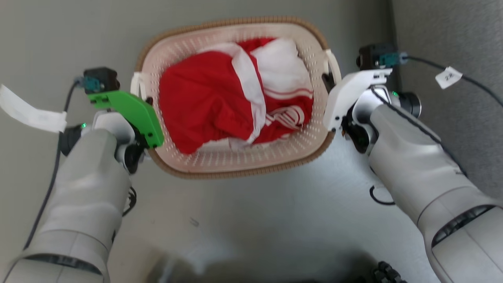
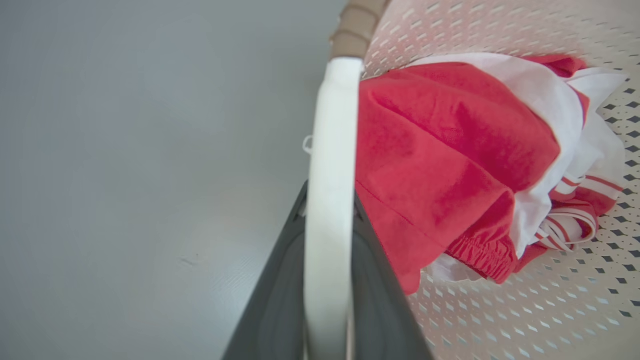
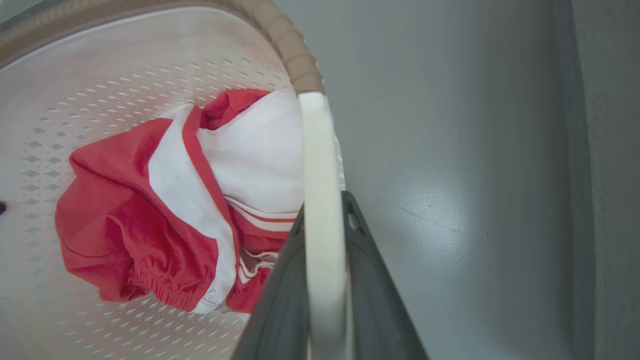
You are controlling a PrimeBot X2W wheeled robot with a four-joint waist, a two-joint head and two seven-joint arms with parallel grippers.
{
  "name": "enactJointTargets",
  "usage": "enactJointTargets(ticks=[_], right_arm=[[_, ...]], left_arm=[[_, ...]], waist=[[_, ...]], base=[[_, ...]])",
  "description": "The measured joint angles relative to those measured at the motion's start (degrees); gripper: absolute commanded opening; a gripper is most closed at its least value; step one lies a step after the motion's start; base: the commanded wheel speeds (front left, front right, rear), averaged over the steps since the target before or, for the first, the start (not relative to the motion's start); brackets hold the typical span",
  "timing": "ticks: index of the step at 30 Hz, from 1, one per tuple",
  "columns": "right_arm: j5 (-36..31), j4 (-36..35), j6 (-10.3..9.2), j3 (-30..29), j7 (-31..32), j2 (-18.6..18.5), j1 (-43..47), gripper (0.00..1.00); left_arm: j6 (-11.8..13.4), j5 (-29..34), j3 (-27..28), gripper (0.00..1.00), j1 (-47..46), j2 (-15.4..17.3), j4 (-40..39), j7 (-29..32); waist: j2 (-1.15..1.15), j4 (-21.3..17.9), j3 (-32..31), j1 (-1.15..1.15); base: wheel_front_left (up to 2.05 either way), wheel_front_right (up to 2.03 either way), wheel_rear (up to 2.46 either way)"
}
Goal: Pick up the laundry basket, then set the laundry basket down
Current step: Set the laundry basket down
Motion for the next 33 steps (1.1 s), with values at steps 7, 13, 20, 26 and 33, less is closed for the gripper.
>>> enactJointTargets(ticks=[7, 13, 20, 26, 33], right_arm=[[-0.6, -0.3, -0.43, 0.0, -1.4, -0.7, -4.3, 0.0], [-1.1, -0.3, -0.44, -0.1, -2.5, -0.9, -6.3, 0.0], [-1.6, 0.2, -0.41, 0.1, -4.0, -0.7, -6.9, 0.0], [-2.0, 0.6, -0.37, 0.0, -5.2, -0.6, -8.1, 0.0], [-1.9, 1.6, -0.15, -0.2, -5.4, -0.3, -8.2, 0.0]], left_arm=[[0.0, 0.0, 0.1, 0.0, -4.1, 0.3, -0.7, -0.6], [0.0, 0.2, 0.2, 0.0, -6.2, 0.6, -1.0, -1.8], [0.0, 0.6, 0.1, 0.0, -7.0, 0.6, -0.2, -2.8], [0.0, 0.8, 0.0, 0.0, -8.0, 0.6, 0.5, -3.3], [-0.5, 1.1, -0.2, 0.0, -8.8, 0.5, 1.5, -3.3]], waist=[[0.0, 0.2, 5.2, 0.0], [0.0, 0.4, 8.8, 0.0], [0.0, 0.7, 12.0, 0.0], [0.0, 0.9, 13.1, -0.01], [0.0, 0.9, 13.9, -0.01]], base=[[0.0, 0.0, 0.0], [0.0, 0.0, 0.0], [0.0, 0.0, 0.0], [0.0, 0.0, 0.0], [0.0, 0.0, 0.0]])
